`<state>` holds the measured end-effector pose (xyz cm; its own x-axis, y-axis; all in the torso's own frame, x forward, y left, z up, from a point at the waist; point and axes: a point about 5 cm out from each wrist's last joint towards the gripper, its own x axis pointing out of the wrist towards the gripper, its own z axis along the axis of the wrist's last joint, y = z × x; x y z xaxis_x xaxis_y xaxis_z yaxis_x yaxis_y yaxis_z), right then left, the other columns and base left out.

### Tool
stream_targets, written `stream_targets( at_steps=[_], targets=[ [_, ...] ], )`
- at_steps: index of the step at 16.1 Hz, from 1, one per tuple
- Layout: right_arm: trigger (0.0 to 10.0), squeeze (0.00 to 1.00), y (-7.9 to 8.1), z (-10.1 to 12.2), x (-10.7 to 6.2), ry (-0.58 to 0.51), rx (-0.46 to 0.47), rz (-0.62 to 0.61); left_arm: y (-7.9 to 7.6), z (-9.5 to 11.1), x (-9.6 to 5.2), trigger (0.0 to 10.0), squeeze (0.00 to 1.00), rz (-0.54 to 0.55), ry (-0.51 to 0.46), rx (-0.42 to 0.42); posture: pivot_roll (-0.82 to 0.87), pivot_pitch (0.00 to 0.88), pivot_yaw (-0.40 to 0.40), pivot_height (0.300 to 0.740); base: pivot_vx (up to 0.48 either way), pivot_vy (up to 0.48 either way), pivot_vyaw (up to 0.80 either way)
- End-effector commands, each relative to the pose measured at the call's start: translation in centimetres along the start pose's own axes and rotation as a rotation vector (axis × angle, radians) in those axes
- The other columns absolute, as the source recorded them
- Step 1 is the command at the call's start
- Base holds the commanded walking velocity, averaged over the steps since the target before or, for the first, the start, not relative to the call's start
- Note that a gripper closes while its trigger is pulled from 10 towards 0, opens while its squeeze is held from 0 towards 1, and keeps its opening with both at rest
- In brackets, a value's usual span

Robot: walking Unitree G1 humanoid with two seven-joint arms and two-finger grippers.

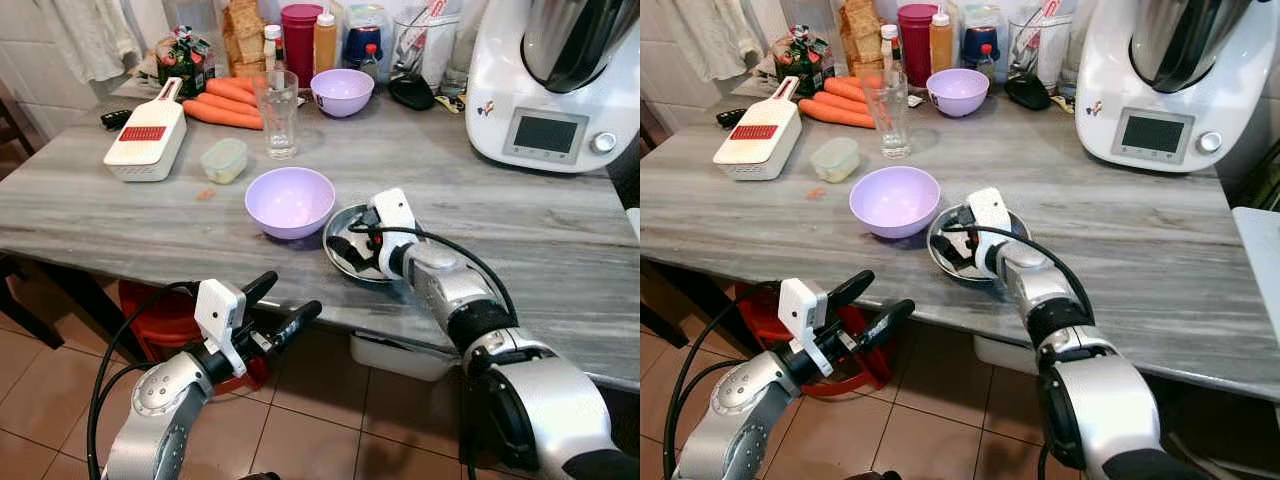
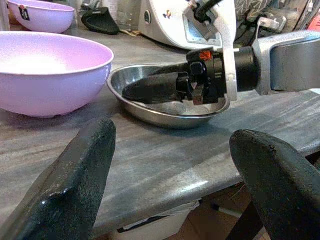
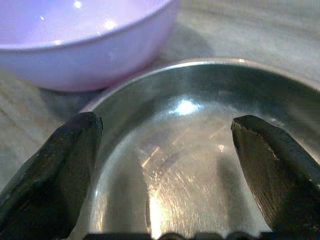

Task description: Setting the table

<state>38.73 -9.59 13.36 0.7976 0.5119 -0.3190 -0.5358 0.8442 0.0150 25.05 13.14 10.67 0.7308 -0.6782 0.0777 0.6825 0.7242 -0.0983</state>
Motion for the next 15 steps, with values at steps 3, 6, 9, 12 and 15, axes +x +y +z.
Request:
stream_targets(
  at_steps=[3, 6, 9, 12, 15],
  targets=[
    [10.0, 0.00, -0.3, 0.4, -0.1, -0.024, -0.012, -0.014, 0.1, 0.3, 0.0, 10.0, 0.00, 0.008, -0.003, 0.016, 0.00, 0.074, 0.021, 0.740, 0.000, 0.000, 0.00],
    [10.0, 0.00, -2.1, 1.1, -1.4, -0.131, 0.002, -0.064, 0.4, 0.6, 0.2, 10.0, 0.00, 0.021, -0.018, 0.018, 0.00, 0.063, 0.027, 0.740, 0.000, 0.000, 0.00],
    [10.0, 0.00, -4.2, 1.1, -4.4, -0.250, -0.013, -0.128, 0.5, 0.8, 0.4, 10.0, 0.00, 0.033, -0.040, 0.015, -0.02, 0.048, 0.034, 0.740, 0.000, 0.000, 0.00],
    [10.0, 0.00, -4.4, 0.7, -6.5, -0.309, -0.115, -0.197, 1.4, 1.2, 0.4, 10.0, 0.00, 0.114, -0.070, 0.023, -0.04, 0.041, 0.037, 0.740, 0.000, 0.000, 0.00],
    [10.0, 0.00, -3.6, 0.1, -9.2, -0.350, -0.131, -0.257, 2.5, 1.0, -0.1, 10.0, 0.00, 0.282, -0.064, 0.041, -0.06, 0.031, 0.041, 0.740, 0.000, 0.000, 0.00]
  ],
)
